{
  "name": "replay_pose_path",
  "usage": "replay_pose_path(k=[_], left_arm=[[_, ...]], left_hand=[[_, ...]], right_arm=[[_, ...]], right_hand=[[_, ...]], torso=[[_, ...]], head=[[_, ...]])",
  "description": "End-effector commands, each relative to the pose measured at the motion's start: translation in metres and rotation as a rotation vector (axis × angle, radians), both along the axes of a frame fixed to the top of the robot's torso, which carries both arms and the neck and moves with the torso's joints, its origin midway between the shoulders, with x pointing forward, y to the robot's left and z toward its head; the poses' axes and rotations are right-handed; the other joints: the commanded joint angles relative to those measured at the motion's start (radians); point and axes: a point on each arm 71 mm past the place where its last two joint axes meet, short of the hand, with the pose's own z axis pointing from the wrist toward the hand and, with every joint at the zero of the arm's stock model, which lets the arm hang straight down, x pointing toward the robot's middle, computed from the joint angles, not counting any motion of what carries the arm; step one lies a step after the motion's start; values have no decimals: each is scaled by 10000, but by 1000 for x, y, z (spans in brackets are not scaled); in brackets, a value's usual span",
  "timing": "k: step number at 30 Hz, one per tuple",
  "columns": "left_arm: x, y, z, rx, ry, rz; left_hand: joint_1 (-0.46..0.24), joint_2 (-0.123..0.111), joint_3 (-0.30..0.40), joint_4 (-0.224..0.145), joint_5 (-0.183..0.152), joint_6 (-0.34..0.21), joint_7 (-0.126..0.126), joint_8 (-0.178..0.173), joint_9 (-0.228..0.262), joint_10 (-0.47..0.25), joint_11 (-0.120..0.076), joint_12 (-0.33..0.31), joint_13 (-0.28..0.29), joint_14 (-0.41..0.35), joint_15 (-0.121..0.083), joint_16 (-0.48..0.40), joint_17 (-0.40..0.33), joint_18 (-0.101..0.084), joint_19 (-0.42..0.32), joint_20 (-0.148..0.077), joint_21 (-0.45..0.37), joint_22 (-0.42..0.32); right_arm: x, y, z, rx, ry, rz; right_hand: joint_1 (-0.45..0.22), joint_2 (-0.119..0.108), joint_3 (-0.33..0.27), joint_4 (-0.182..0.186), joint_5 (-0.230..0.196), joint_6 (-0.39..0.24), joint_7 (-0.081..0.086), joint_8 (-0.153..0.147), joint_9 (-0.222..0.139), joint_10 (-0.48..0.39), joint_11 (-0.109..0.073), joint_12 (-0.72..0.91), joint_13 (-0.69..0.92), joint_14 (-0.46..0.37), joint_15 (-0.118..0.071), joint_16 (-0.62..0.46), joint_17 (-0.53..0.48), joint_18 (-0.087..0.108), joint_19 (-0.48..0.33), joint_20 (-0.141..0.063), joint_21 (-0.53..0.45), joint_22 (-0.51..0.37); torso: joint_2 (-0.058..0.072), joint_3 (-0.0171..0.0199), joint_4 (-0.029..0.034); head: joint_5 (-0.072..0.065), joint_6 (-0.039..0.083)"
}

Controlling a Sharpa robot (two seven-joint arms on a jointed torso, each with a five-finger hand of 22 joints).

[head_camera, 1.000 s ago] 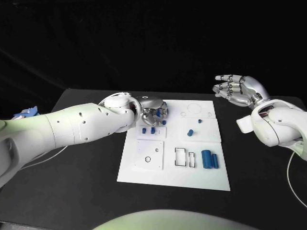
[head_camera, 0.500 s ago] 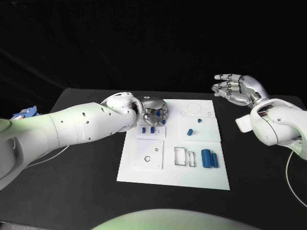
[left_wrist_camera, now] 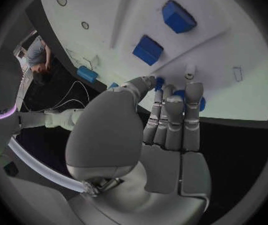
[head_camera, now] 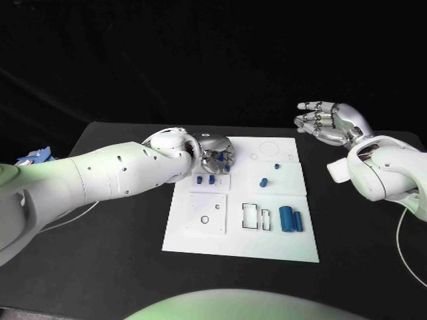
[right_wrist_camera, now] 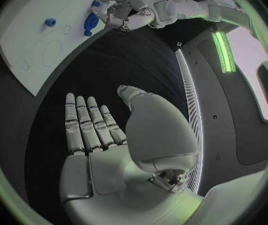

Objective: Assemble the parts on the task board

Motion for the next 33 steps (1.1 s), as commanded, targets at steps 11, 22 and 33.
replay_pose_path(k=[11, 22, 33], left_arm=[[2, -1, -8, 373, 538, 52], [1, -4, -11, 290, 671, -59], [2, -3, -11, 112, 507, 35]], left_hand=[[36, 145, 95, -15, -47, 169, 20, -21, -19, 28, -14, 64, 21, 125, 10, 219, 109, -155, 99, 8, 193, 194], [-3, 309, 156, -23, -64, 525, -52, 53, -7, 356, -119, 109, 40, 531, -73, 695, 725, -276, 498, -9, 725, 957], [-23, 458, 280, -63, -133, 1012, -136, 54, 14, 907, -211, -271, -81, 827, -167, 943, 974, -374, 822, -74, 1120, 1528]], right_arm=[[-1, 4, 0, 85, 12, 221], [-1, 5, 0, 94, 43, 266], [-1, 4, 0, 91, 67, 271]], right_hand=[[-61, 44, 16, -50, 32, 101, 1331, -33, 27, 64, 66, -33, 13, 94, 31, -66, -15, -156, -137, 2, -61, -37], [-70, 61, 23, -55, 31, 161, 1331, -19, 40, 95, 66, -34, 14, 92, 36, -74, -26, -166, -234, 3, -73, -68], [-79, 73, 29, -61, 30, 232, 1329, -1, 56, 128, 63, -35, 15, 97, 39, -83, -35, -174, -297, 3, -79, -92]], torso=[[3, -16, 11], [-1, -24, 16], [-11, -16, 16]], head=[[-44, -41], [-71, -50], [-47, -62]])
